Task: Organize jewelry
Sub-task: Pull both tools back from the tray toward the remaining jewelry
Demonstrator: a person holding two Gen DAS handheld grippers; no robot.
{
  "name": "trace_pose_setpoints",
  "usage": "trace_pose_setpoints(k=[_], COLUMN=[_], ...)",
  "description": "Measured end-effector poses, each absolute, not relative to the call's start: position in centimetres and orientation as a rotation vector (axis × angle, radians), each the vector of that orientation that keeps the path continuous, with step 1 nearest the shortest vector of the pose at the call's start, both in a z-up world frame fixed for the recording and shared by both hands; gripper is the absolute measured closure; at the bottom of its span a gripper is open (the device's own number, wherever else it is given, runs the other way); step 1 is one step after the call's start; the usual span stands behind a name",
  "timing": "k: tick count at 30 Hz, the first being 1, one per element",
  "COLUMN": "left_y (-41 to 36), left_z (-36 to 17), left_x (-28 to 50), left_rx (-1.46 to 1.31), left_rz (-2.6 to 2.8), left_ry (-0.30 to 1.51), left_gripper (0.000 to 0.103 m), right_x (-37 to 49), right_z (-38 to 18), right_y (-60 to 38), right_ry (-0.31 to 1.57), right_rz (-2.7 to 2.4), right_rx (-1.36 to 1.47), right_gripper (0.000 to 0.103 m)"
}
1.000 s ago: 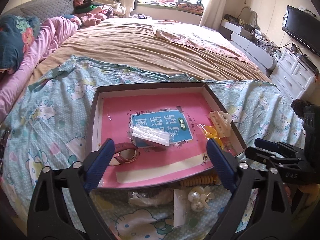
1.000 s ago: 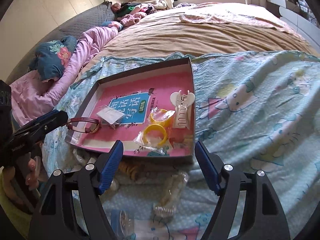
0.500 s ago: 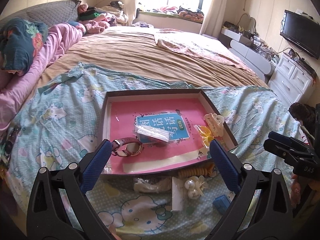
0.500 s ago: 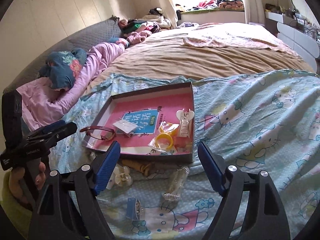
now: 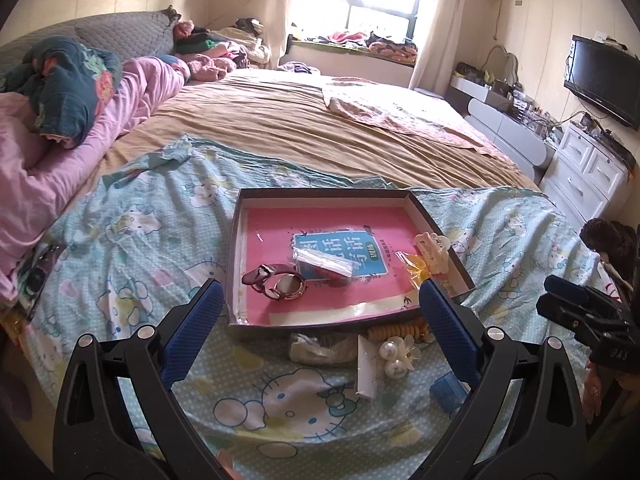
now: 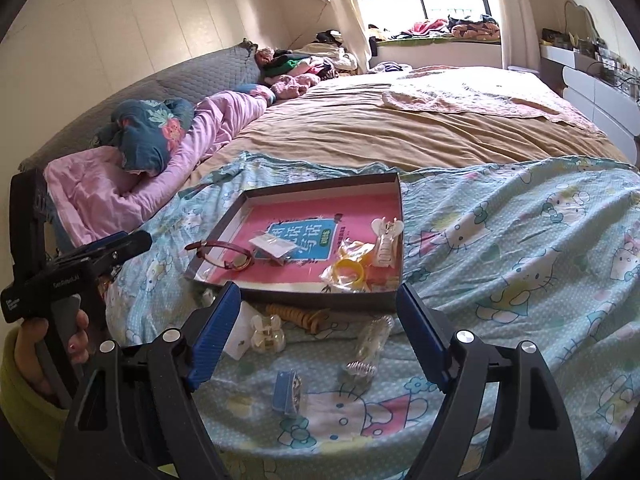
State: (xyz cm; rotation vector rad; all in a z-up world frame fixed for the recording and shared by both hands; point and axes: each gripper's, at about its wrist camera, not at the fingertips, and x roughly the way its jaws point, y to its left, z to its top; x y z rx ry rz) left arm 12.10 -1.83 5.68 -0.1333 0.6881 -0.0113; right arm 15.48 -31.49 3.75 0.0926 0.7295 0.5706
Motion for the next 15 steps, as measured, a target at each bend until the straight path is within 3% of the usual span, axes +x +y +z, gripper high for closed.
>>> trace_pose_setpoints(k=[15], left_y=[-1.9], left_z=[4.5], left_x=[10.2], left_rx=[-0.120], left_rz=[-0.008], left_ry=[0.695], left_gripper=[0.011], right_x=[12.8], right_z=[2.7], right_y=[-29.8], right_ry=[0.734], right_rz=[0.596], right_rx=[-0.006], right_gripper=[0.024])
